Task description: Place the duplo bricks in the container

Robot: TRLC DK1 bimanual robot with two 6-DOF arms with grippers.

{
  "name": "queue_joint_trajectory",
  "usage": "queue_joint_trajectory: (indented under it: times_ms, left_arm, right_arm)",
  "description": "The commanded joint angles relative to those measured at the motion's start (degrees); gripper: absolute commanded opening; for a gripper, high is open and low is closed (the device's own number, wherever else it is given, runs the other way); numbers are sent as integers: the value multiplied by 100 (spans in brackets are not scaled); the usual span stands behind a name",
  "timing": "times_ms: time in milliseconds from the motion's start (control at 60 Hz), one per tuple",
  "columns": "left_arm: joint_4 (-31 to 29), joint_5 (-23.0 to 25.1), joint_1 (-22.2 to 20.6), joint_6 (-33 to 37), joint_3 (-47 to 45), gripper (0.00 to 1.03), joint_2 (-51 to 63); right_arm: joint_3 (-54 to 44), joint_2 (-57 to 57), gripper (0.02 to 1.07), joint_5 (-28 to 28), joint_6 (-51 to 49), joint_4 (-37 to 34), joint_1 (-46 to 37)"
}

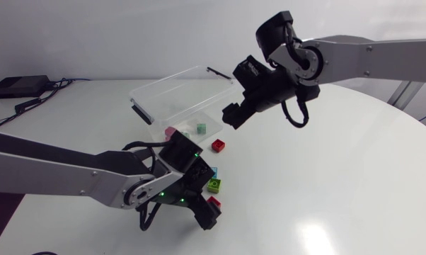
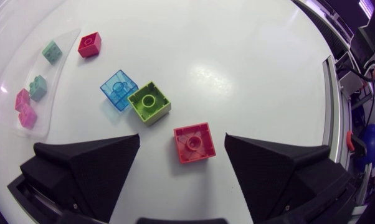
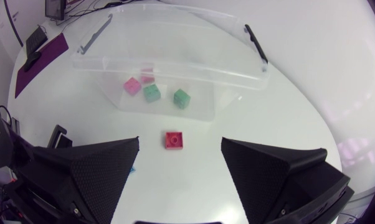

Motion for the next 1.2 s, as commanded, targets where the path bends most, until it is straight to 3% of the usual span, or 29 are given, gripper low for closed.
queue_joint_trajectory:
  times_ms: [0, 133, 433, 567, 767, 1183]
  left_arm:
    - [-174, 29, -36, -193, 282, 92, 177]
    - [-640, 29, -54, -290, 581, 86, 309]
    - [-1747, 38, -97, -360, 1363, 85, 749]
    - [-1985, 134, -36, -483, 1618, 68, 986]
    - [-2486, 222, 43, -501, 2031, 63, 1294]
    - [-2978, 486, 289, -404, 2198, 34, 1522]
  right_arm:
    - [-411, -295, 98, -43, 76, 128, -46]
    - [-780, -558, 98, -70, 111, 163, -73]
    - [-1255, -971, 98, -105, 137, 198, -108]
    - [-1334, -1050, 98, -140, 137, 189, -152]
    - [-1378, -1112, 98, -157, 129, 163, -178]
    - [-1747, -989, 98, -316, 85, 198, -178]
